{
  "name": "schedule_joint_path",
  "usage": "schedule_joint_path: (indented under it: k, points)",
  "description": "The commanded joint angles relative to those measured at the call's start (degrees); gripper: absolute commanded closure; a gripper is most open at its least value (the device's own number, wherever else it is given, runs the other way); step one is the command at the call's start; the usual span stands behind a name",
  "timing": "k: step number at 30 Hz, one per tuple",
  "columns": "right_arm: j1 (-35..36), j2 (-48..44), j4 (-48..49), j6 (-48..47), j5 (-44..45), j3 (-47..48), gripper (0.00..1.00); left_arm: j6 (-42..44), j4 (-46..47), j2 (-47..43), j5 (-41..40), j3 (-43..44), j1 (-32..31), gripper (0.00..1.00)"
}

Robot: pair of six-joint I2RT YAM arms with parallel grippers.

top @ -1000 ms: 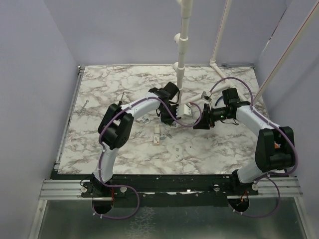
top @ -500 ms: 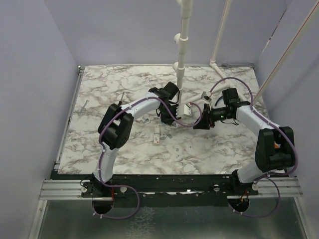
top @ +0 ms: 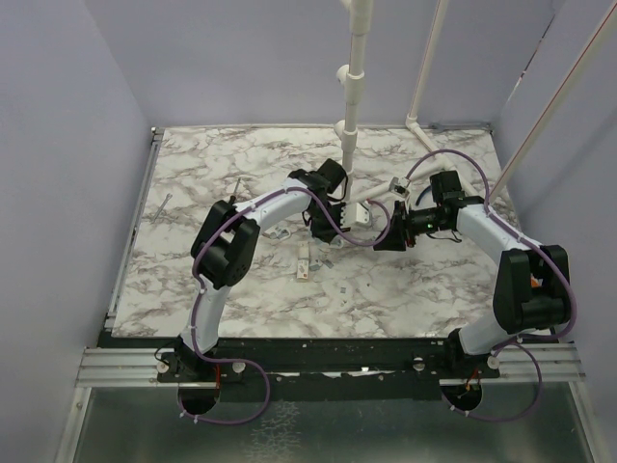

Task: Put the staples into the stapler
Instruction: Install the staple into the stapler.

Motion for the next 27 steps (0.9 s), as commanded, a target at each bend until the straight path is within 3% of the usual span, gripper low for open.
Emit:
schedule_joint_path:
  k: [1,27]
  points:
    - [-0.25,0.61,-1.35,-1.0,-0.39,1.19,0.68,1.04,-1.03,1.14,1.64,1.71,0.16,1.0]
    - [-0.22,1.05,-1.71,-1.17,-0.53,1.41,0.68,3.38,-4.75,3.36,0.47,5.39,0.01,1.0]
